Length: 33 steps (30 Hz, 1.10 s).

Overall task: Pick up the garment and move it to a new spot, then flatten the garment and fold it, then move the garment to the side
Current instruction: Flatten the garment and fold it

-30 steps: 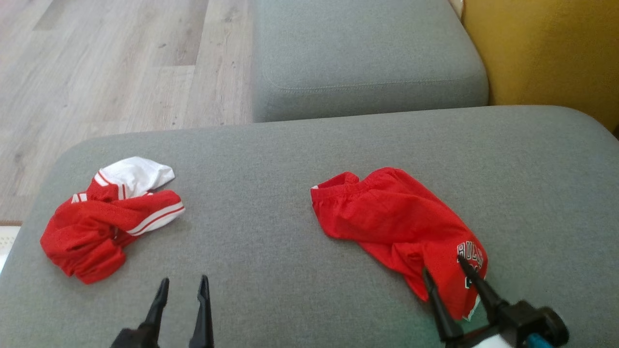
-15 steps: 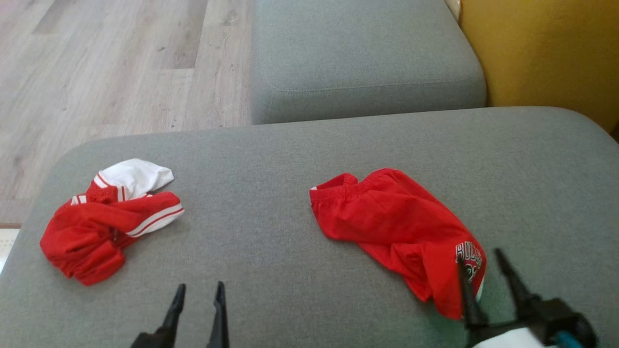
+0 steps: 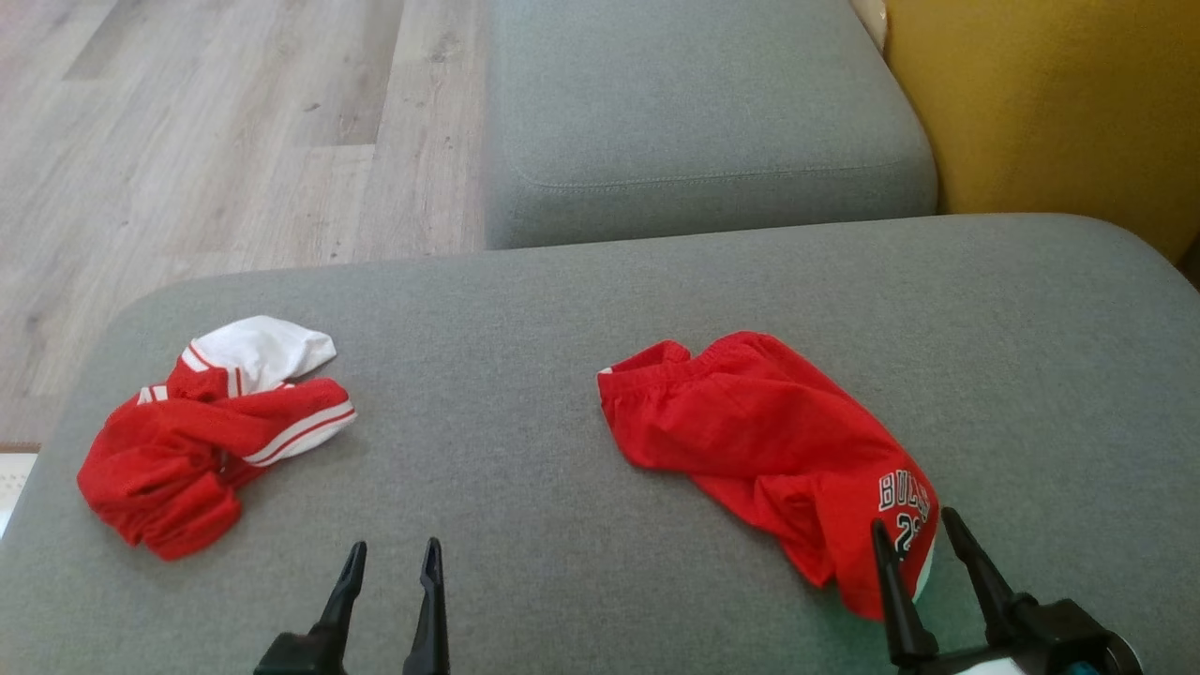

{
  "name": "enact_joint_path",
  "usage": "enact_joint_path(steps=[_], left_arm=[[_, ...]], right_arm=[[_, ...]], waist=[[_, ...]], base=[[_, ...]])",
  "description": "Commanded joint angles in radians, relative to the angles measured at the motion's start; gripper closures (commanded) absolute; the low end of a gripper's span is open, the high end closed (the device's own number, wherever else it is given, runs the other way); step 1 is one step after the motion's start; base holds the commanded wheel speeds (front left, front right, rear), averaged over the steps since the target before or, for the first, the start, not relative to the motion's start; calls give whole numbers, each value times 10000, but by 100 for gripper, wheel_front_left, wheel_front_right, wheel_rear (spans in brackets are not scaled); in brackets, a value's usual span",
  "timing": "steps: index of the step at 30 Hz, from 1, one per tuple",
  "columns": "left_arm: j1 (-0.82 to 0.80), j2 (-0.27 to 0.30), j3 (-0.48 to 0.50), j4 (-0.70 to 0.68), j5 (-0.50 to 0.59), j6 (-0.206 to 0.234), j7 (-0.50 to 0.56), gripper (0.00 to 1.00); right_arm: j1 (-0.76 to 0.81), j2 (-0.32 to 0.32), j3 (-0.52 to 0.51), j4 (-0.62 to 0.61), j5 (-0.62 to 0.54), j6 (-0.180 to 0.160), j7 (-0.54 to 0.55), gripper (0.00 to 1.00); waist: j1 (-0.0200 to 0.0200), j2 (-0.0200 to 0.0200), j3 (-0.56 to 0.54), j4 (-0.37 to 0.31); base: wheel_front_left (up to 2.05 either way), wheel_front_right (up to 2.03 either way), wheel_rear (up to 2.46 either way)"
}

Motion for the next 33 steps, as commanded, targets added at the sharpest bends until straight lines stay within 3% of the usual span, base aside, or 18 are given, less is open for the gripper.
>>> enact_joint_path(steps=[1, 24, 33], left_arm=[[-585, -87, 286, -363, 80, 48, -124, 0], [-790, -87, 218, -421, 222, 148, -124, 0], [-1820, -87, -408, -89, 568, -27, -124, 0]], right_arm=[[-402, -102, 246, -281, 16, -7, -61, 0], [-473, -101, 315, -410, -6, -7, -61, 0], [-850, -101, 425, -716, -63, -7, -61, 0]], waist=[[0, 0, 16, -20], [0, 0, 364, -66], [0, 0, 1105, -397]], base=[[0, 0, 0], [0, 0, 0], [0, 0, 0]])
